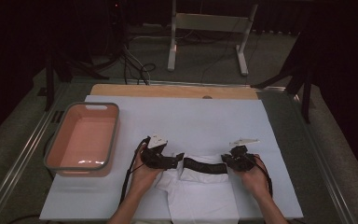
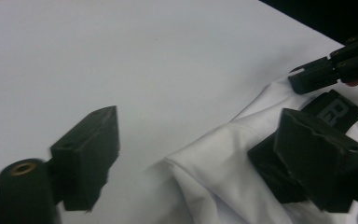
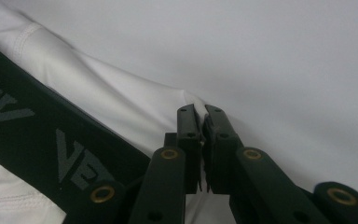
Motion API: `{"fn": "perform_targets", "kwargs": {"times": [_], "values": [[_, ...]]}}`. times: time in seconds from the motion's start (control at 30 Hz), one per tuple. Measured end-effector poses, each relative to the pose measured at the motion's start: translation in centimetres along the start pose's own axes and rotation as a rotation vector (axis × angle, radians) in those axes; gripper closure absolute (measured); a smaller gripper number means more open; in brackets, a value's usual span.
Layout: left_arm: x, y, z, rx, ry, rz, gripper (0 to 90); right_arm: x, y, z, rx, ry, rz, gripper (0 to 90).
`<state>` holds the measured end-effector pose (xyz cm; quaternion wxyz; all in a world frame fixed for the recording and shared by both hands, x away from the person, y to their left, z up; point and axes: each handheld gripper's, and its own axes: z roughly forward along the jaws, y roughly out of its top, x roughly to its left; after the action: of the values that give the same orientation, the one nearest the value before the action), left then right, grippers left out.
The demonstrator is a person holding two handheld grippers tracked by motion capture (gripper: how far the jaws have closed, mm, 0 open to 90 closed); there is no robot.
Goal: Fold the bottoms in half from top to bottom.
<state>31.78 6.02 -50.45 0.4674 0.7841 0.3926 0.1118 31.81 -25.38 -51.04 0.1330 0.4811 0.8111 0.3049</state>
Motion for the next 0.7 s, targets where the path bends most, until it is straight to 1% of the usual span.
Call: {"fn": "perform_targets", "kwargs": {"times": [0.13,0.27,0.33,0.4,0.47,0.53,0.57,0.6,0.7], "values": [[-0.1,-0.1,0.6,0.065,0.005,-0.030,16.8,-0.2,-0.1,0.0,0.002,0.000,0.015,85.9],[0.0,-0.2,1.2,0.098,0.001,-0.049,22.1,-0.2,-0.1,-0.1,-0.006,-0.001,0.007,85.8],[0.1,-0.3,1.5,0.114,-0.014,-0.064,26.0,-0.2,-0.1,-0.2,-0.007,0.000,0.008,85.7],[0.3,-0.4,1.7,0.126,-0.023,-0.066,32.4,-0.3,-0.1,-0.2,-0.009,0.000,0.001,85.7],[0.4,-0.5,2.0,0.137,-0.037,-0.084,37.9,-0.2,-0.1,-0.2,-0.010,-0.001,-0.002,85.7],[0.4,-0.6,2.2,0.157,-0.043,-0.089,42.8,-0.2,-0.1,-0.2,-0.010,0.001,-0.002,85.7],[0.4,-0.6,2.2,0.157,-0.043,-0.089,46.0,-0.2,-0.1,-0.2,-0.010,0.001,-0.002,85.7],[0.4,-0.6,2.4,0.167,-0.055,-0.090,48.2,-0.2,-0.1,-0.3,-0.010,0.003,-0.001,85.6],[0.4,-0.7,2.6,0.185,-0.068,-0.103,49.3,-0.2,-0.2,-0.3,-0.012,0.002,-0.004,85.5]]}}
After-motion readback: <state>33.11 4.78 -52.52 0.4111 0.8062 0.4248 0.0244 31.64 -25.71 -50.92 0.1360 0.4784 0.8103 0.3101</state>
